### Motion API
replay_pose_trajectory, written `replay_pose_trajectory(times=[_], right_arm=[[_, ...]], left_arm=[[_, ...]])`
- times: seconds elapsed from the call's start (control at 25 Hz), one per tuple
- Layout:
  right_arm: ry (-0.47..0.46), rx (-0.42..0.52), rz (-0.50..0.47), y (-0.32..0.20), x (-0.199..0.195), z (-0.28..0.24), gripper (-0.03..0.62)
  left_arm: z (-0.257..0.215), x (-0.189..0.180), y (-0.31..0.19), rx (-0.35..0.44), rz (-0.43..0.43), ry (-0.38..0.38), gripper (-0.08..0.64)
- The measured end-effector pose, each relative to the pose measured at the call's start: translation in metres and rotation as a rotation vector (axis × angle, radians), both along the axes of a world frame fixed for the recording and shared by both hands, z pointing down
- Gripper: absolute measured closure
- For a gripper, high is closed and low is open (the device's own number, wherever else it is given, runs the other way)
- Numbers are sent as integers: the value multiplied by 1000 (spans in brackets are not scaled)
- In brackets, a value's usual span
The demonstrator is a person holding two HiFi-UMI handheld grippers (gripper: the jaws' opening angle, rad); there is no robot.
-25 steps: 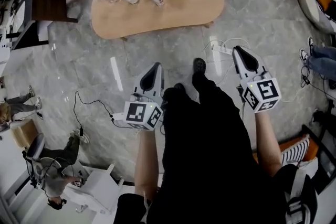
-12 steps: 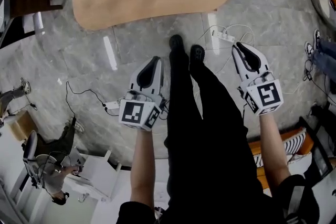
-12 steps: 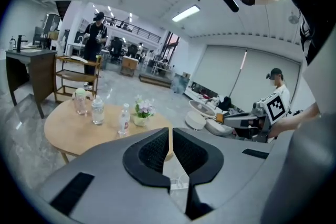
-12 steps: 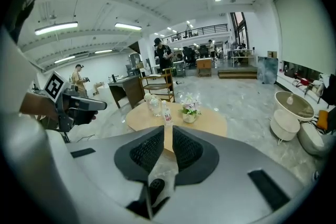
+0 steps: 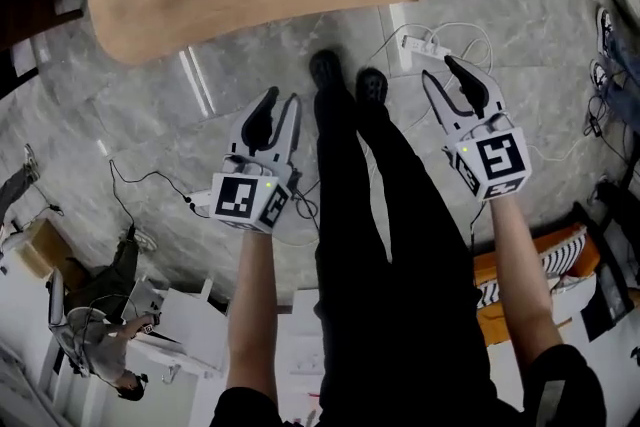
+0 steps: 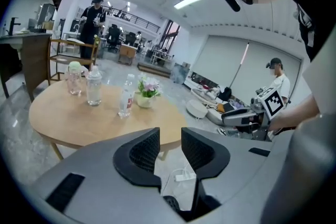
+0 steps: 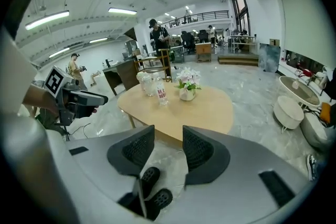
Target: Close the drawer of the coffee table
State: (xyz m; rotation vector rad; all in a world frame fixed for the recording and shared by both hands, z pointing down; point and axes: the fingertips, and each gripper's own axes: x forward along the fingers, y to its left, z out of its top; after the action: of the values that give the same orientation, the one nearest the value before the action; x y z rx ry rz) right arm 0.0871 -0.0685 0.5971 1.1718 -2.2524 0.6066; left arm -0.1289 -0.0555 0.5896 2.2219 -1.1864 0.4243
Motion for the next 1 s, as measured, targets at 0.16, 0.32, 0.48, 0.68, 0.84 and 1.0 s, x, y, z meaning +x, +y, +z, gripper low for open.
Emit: replay_pose_trajectory(times=[0.16, 0.32, 0.48, 0.68, 0.84, 1.0], right_arm=[[54, -23, -17, -9, 6, 52, 433], [113, -39, -38, -22, 13, 104, 404], [142, -62, -30, -36, 17, 158, 394], [235, -39, -29, -56, 24, 214, 377], [321, -38, -45, -70, 32, 248, 373], [374, -54, -50, -82, 41, 279, 370]], left_arm=[[60, -4, -6, -41, 22, 1, 383], [112, -12, -25, -21, 35, -19, 313], [175, -21, -36, -55, 17, -41, 257], [256, -33, -38, -122, 33, -101, 185], [297, -48, -49, -141, 21, -138, 133], [326, -67, -72, -133, -17, -198, 103]])
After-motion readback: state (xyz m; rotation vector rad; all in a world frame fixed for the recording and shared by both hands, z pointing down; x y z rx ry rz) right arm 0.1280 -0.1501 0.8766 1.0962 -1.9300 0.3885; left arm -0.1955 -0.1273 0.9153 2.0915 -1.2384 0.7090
